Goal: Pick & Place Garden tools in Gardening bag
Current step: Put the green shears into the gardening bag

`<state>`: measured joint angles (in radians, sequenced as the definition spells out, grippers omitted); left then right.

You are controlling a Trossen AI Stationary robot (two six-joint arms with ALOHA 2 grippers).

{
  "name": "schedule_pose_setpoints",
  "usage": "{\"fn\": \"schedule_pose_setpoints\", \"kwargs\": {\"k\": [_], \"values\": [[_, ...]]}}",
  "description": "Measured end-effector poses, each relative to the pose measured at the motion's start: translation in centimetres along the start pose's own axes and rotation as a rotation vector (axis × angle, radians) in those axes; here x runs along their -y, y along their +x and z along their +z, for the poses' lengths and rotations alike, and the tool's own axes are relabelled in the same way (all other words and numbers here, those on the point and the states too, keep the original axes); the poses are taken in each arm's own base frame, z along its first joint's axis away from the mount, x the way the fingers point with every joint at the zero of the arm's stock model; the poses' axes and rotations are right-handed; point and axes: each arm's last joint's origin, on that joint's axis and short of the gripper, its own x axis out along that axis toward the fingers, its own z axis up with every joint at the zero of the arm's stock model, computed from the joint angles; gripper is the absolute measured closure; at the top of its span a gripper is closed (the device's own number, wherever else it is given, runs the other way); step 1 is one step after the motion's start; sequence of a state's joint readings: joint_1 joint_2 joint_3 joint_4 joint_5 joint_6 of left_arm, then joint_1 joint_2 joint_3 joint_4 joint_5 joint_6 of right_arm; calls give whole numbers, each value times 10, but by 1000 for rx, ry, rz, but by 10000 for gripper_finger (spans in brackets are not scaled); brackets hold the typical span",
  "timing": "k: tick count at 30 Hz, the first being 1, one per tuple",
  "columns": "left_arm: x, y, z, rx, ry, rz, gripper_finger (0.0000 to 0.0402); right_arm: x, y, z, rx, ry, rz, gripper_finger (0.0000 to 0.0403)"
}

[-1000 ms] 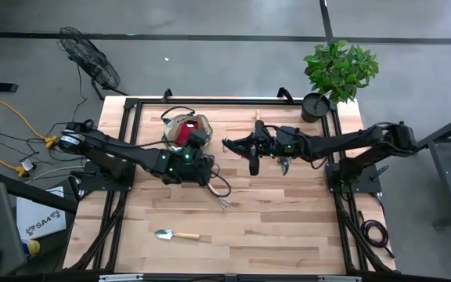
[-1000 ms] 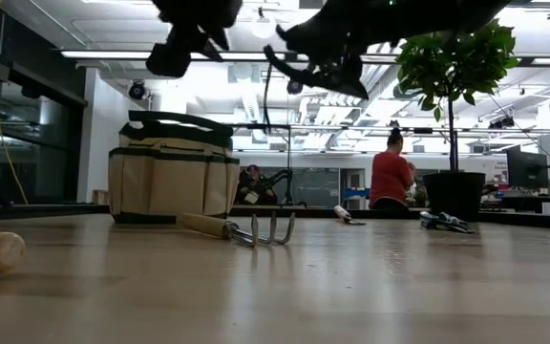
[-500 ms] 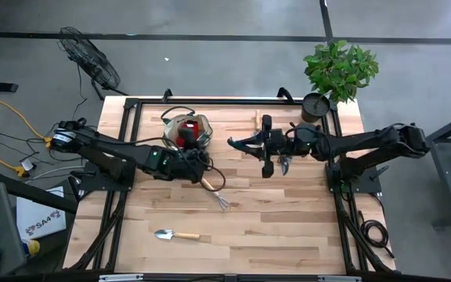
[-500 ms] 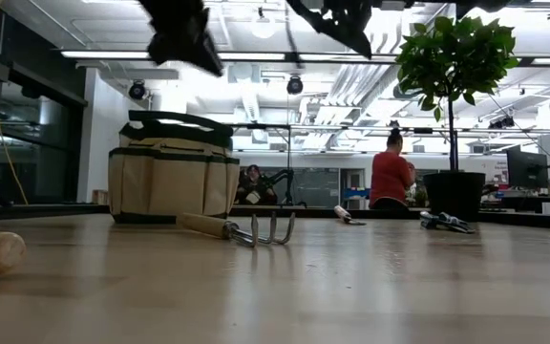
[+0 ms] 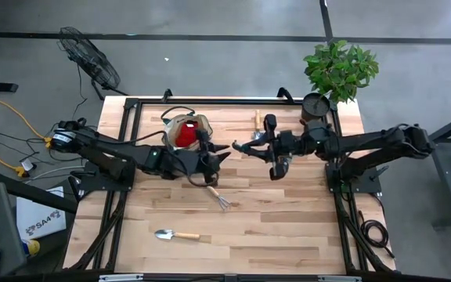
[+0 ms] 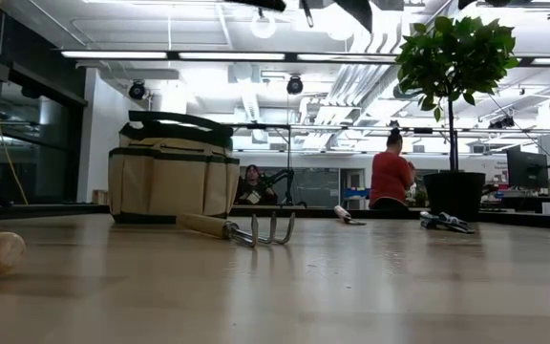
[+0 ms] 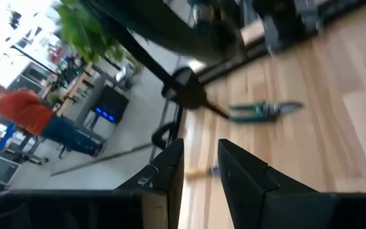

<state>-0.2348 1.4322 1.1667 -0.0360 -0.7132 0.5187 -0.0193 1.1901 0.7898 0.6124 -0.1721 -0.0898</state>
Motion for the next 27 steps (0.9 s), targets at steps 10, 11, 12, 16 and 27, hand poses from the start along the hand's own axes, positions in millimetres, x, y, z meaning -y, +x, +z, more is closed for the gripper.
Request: {"fn": "schedule_pose_setpoints", "kwargs": {"k": [10, 11, 12, 16, 27], "values": [[-13, -4, 25, 291, -184, -9, 309, -2, -7, 15, 83, -64, 65, 342], [-14, -4, 27, 323, -201, -18, 309, -2, -7, 15, 86, -66, 69, 342], [-14, -5, 29, 349, -221, -26, 309, -2, -7, 16, 95, -69, 81, 342], [-17, -7, 33, 408, -287, -35, 309, -3, -8, 21, 143, -88, 112, 342], [-19, -9, 38, 487, -350, -89, 309, -5, -9, 23, 171, -105, 160, 342]]}}
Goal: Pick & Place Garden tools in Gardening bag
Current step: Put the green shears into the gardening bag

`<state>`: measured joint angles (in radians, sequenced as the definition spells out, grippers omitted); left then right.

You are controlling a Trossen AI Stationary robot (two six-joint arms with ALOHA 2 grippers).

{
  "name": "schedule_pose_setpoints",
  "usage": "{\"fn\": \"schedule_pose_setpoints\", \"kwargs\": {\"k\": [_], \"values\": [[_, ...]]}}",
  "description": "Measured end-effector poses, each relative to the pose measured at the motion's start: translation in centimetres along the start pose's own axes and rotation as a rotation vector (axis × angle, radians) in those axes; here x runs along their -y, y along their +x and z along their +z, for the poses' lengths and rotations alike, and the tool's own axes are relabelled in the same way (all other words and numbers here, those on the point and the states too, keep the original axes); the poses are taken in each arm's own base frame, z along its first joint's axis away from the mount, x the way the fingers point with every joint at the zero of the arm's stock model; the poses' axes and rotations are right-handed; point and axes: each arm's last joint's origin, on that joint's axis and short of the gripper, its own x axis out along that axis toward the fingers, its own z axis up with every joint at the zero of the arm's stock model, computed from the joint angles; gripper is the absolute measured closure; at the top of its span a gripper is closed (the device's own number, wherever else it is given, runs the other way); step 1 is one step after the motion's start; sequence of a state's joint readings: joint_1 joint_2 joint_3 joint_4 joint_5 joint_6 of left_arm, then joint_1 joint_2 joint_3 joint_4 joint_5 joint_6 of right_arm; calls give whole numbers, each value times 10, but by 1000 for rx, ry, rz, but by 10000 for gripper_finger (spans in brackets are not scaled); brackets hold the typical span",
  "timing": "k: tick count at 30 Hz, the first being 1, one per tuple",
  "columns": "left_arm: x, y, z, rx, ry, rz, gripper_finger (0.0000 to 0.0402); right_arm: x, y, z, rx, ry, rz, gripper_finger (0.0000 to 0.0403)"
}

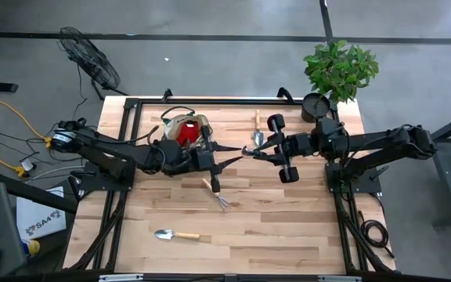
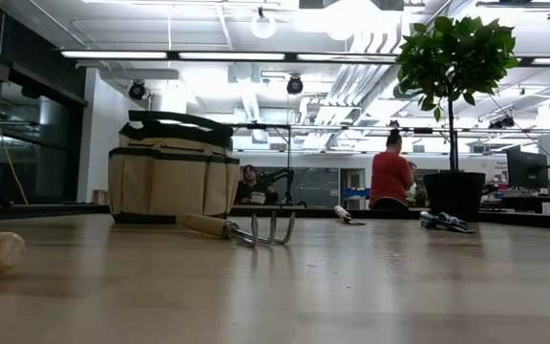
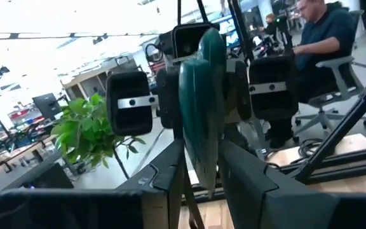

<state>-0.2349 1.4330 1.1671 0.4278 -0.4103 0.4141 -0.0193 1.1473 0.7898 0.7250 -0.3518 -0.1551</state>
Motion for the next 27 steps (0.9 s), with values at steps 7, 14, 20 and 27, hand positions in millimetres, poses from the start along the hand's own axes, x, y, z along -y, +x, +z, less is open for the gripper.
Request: {"fn": "schedule_pose_setpoints", "kwargs": {"k": [7, 14, 20, 27], "values": [[1, 1, 0, 17, -67, -6, 309, -4, 1, 0, 14, 2, 55, 342], [1, 1, 2, 46, -142, -47, 264, -8, 2, 1, 18, 4, 68, 342], [1, 1, 4, 57, -255, -46, 161, -7, 3, -1, 13, 5, 63, 342], [1, 3, 5, 96, -279, -32, 118, -6, 11, -13, 21, 3, 57, 342]]}}
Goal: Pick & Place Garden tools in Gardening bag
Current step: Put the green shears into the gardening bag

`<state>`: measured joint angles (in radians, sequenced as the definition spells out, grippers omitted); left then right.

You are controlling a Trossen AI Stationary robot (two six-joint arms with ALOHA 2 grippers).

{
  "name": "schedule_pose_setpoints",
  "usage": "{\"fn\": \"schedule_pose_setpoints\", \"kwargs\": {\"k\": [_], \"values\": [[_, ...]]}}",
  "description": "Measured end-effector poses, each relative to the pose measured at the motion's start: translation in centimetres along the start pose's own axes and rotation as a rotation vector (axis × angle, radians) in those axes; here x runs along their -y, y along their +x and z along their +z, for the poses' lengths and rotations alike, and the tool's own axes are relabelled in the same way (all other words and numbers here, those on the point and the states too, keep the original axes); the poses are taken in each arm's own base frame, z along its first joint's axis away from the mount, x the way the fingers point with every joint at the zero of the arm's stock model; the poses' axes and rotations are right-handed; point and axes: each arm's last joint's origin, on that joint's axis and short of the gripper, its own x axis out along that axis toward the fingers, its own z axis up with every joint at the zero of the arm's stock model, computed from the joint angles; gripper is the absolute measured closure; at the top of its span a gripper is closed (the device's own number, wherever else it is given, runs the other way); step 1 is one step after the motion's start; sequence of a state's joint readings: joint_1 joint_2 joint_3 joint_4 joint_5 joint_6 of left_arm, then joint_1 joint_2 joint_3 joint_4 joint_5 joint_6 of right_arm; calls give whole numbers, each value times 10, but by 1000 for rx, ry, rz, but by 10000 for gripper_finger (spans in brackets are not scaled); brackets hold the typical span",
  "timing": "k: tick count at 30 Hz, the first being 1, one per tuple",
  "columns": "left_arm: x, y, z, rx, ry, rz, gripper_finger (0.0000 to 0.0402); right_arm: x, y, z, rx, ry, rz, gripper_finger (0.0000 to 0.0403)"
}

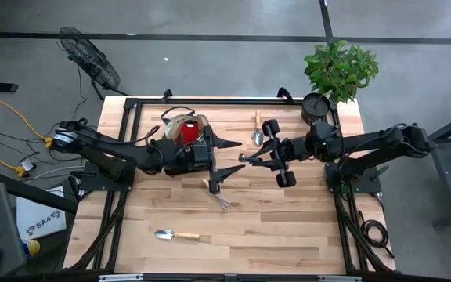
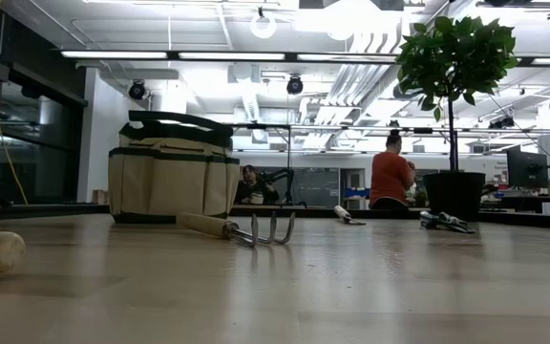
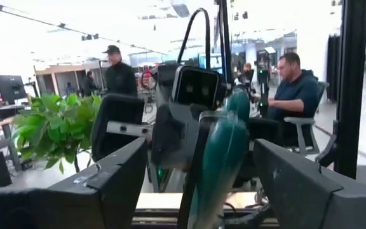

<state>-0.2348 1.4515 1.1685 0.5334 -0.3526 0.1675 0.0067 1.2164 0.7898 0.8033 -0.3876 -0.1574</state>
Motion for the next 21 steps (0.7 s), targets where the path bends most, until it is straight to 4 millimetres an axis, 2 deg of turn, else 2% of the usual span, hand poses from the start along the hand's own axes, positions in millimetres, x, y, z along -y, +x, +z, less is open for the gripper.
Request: {"fn": "schedule_pose_setpoints", "kwargs": {"k": [6, 9, 12, 20, 21], "values": [[1, 0, -4, -32, -7, 1, 117, 1, 1, -1, 6, -4, -30, 342], [1, 0, -4, -34, -6, 1, 133, 1, 1, -1, 11, -4, -29, 342], [1, 0, -4, -32, -8, 1, 169, 1, 1, -2, -1, 0, -43, 342], [1, 0, -5, -44, 6, 4, 317, 1, 1, -2, -8, 11, -43, 343], [1, 0, -5, -45, 9, 6, 326, 1, 1, -2, -9, 12, -46, 343]]}}
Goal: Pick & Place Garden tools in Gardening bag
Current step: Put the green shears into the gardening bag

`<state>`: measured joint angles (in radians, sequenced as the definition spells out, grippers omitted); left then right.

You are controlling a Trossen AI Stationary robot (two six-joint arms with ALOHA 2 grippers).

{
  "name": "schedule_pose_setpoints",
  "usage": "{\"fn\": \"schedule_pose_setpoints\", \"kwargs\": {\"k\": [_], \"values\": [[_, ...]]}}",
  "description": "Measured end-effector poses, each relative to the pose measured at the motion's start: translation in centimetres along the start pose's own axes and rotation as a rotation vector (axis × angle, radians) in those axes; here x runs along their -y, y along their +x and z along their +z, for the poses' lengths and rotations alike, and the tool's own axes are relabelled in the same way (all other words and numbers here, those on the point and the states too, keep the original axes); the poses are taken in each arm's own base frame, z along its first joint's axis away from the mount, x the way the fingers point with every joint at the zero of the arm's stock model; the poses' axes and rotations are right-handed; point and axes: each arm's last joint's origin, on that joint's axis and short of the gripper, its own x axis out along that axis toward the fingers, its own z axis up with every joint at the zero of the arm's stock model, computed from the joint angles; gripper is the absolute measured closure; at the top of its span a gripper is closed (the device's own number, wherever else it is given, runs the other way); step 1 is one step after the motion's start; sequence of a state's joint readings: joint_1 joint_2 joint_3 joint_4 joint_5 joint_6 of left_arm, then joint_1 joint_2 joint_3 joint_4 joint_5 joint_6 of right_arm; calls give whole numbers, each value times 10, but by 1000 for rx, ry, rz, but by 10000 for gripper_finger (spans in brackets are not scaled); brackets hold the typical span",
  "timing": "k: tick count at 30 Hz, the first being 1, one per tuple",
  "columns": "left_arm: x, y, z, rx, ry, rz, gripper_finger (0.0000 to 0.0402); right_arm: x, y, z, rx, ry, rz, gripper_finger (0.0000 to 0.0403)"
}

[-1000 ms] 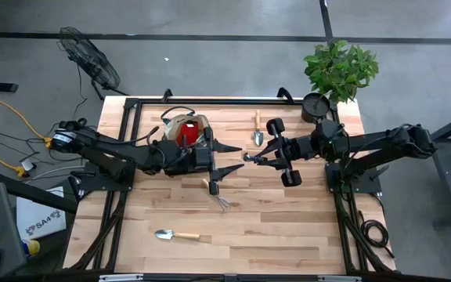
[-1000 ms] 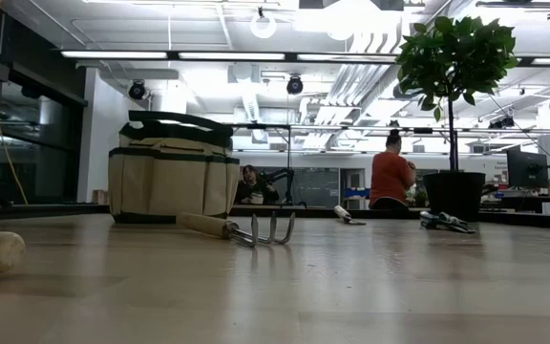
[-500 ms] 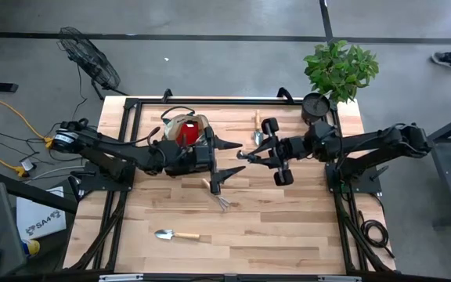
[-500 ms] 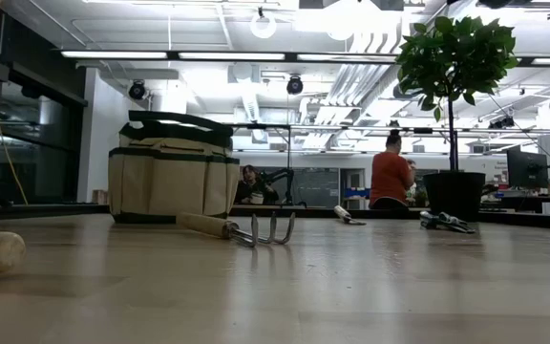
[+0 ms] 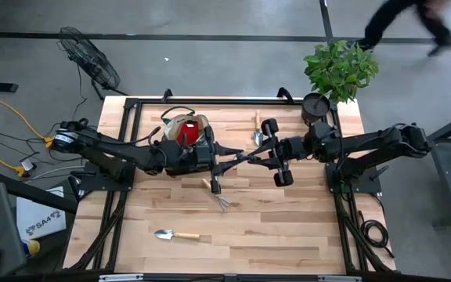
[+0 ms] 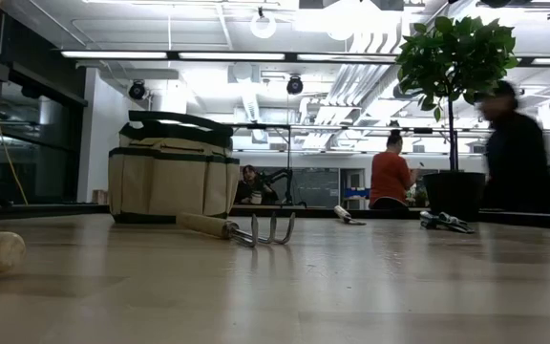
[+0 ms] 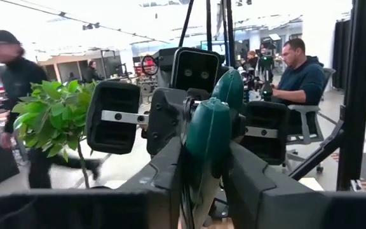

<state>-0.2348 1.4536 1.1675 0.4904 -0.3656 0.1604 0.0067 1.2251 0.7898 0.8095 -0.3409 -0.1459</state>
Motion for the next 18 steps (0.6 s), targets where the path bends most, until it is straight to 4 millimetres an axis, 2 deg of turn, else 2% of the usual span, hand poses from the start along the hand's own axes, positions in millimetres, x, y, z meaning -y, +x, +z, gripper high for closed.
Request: {"fn": "schedule_pose_setpoints", "kwargs": {"k": [9, 15, 18], "values": [[-1, -1, -4, -48, 29, 74, 325, 1, 0, -4, -50, 59, -59, 340], [-3, -1, -8, -92, 76, 119, 326, 3, -1, -6, -75, 136, -135, 234], [-3, -1, -10, -118, 87, 146, 326, 3, -4, -5, -114, 150, -147, 200]]}}
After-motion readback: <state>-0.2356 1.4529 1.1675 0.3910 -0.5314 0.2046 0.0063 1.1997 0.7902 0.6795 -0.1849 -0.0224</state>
